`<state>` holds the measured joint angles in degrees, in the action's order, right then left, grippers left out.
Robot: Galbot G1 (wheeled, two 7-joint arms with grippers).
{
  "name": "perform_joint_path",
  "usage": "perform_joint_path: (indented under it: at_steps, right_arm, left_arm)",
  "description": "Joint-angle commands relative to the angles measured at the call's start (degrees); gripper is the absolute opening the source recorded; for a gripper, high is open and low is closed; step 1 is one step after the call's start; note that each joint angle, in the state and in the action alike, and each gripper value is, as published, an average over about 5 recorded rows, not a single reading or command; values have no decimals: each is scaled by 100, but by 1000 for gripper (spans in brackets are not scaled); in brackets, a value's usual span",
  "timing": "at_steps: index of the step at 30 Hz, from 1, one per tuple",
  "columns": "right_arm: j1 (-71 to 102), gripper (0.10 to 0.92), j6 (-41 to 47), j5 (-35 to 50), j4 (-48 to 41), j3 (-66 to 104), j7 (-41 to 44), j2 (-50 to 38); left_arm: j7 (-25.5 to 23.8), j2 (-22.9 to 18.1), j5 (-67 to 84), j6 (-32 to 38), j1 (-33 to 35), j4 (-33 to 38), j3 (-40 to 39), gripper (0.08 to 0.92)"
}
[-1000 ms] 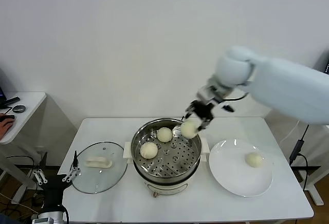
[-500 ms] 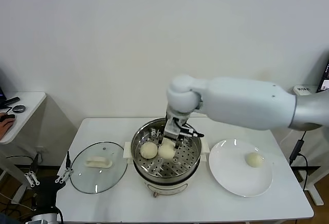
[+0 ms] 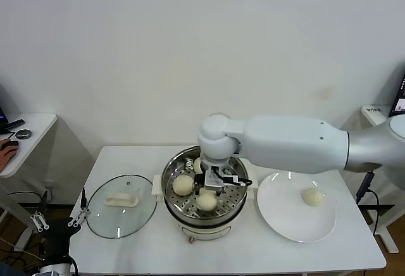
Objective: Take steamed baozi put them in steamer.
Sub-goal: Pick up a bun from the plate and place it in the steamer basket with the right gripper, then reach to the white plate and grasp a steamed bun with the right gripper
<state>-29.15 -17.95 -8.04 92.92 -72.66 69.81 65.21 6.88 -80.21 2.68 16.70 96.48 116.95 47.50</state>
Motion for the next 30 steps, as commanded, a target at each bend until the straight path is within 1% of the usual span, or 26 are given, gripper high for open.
perform_joint_path:
  at_steps: [1,8,11,14,16,18,21,25,28,30]
  right_arm:
    - [191,574,-300,-256,-5,13,-139,-23]
    - [89,763,-401,-128,23,98,-173,-145]
    - [-167,811,-342,58,61,229,-164,-344]
    - [-519,821,-133,360,38,409,-101,-669]
    - [-739,822,217,643,-11,538,-49,-964]
    - [-908,823,719,904,-85,630,-95,-1276]
    - [-1070,823,1591,1373,-234,593,-385,-1771]
    - [-1084,823,2629,2000,-315,451,-631,-2610]
    - [-909,823,3164,2023,-333,458,-672,-3246]
    - [-652,823,3405,1855,-409,567,-624,-3621]
  left_arm:
    - [-1,-2,-10,1,-10,-11,-10,823]
    - [-2,1,-10,3,-22,-27,-15,823]
    - [-3,11,-9,3,-41,-41,-19,823]
    - [-6,26,-6,0,-73,-53,-31,823]
    - [-9,45,-2,-2,-99,-63,-42,823]
    - [-10,75,4,-1,-128,-83,-54,823]
    - [-9,139,10,12,-169,-129,-81,823]
    - [-11,229,15,42,-209,-182,-129,823]
    - [-16,286,14,46,-227,-203,-179,823]
    - [-19,309,11,44,-232,-205,-210,823]
